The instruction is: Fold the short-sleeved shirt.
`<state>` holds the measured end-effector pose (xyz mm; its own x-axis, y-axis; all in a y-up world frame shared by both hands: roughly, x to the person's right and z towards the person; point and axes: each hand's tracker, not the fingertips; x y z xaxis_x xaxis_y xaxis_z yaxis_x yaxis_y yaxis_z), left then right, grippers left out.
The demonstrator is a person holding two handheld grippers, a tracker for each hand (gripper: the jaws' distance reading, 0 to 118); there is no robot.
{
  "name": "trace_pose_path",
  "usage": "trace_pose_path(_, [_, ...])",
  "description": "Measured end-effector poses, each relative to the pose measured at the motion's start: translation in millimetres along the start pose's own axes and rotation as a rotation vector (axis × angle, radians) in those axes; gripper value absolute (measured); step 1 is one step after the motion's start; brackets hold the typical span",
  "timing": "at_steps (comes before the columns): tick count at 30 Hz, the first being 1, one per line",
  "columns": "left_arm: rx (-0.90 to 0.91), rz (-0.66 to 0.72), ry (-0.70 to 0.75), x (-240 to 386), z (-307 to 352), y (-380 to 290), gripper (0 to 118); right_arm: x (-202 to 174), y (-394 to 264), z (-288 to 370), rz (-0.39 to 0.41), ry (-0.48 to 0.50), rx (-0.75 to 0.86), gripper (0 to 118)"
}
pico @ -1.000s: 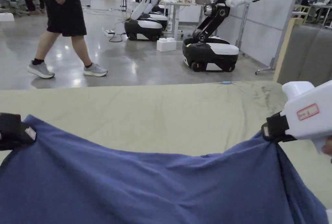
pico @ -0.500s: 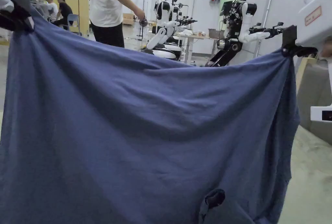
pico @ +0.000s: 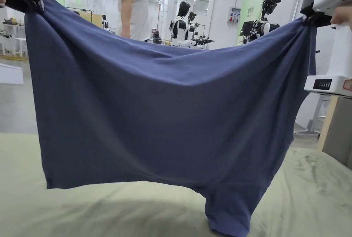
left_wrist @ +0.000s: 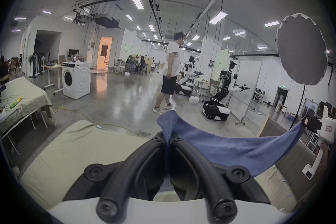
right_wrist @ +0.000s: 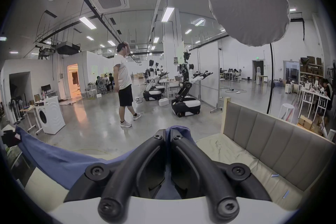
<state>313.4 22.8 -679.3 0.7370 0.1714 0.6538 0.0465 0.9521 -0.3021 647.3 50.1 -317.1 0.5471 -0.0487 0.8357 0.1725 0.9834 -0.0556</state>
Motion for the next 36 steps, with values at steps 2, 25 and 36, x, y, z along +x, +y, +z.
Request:
trace_pose_path(2, [-0.069,0.001,0.010,-5,-16,-23,4,1,-22,-10,0.025,-0.002,-0.059,5])
trace_pose_path(25, [-0.413,0.037,-0.131,-50,109,-257,4,111,-238,121,-0.001,0.175,-0.413,5])
trace_pose_path(36, [-0.435,0.032,-0.160,-66,239,-327,4,167,-325,249,-0.061,0.167,-0.508,5])
